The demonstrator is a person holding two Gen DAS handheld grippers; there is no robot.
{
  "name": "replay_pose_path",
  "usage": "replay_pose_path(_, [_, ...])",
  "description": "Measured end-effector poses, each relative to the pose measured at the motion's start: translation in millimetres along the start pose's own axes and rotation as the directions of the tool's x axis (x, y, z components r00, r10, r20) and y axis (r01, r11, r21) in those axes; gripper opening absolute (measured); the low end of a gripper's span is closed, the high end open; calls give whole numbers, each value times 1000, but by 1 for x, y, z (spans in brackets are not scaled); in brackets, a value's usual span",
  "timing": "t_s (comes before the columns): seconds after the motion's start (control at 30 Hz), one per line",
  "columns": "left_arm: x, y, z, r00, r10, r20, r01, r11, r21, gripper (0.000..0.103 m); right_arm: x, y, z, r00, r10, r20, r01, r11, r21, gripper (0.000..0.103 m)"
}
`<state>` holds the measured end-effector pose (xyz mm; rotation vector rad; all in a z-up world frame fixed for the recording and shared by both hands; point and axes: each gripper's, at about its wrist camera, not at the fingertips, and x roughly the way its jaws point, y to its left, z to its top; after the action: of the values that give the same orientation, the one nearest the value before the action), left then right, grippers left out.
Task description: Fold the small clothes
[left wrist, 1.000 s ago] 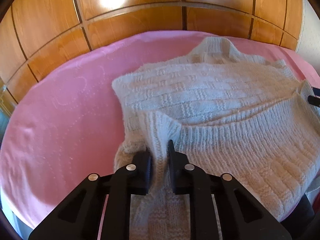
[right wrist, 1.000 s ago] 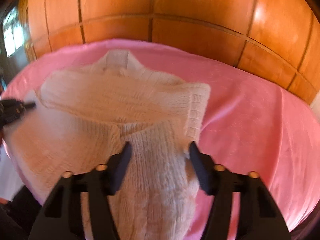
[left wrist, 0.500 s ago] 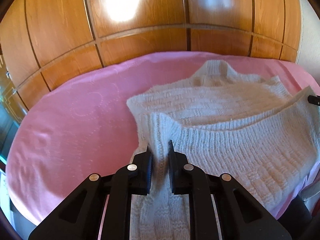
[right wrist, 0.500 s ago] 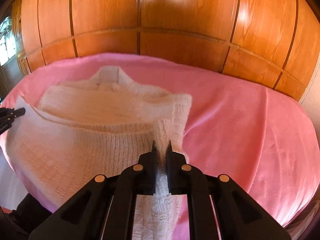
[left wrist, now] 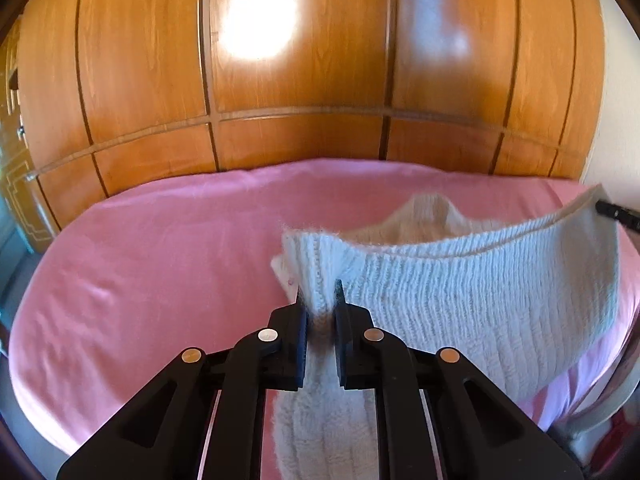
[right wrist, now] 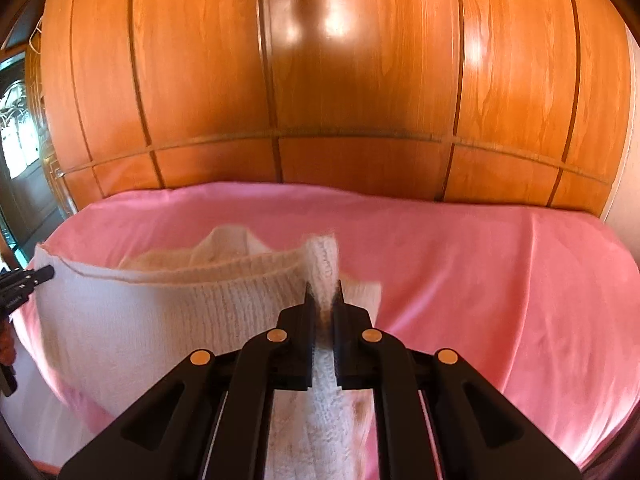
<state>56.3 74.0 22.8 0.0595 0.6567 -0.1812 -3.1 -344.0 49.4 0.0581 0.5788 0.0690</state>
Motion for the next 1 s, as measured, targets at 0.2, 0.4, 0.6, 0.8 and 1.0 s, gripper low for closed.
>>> replay_pose_path(0.2, [65, -3, 42, 999, 27, -25, -27, 1000, -13, 9, 67, -13, 32, 998, -49, -34, 50, 998, 44, 6])
replay_pose_path(0.4, [158, -3, 64, 986, 83, -144, -85, 996, -8, 9, 152, -31, 34, 980, -123, -154, 135, 988, 74, 6])
replay_pose_path(0.6, [230, 7, 45, 937, 122, -329, -147, 988, -53, 10, 211, -42, 1, 944, -124, -306, 165, 980, 113, 10])
replay_pose_path(0.8, [183, 14, 47, 965, 152, -213, -177, 979, -102, 15, 168, -34, 15, 976, -105, -190, 133, 982, 136, 33])
replay_pose_path(1.0, [135, -28, 39, 992, -33, -122, 32, 999, -10, 15, 151, 30, 10, 966, 137, -219, -118, 988, 98, 33])
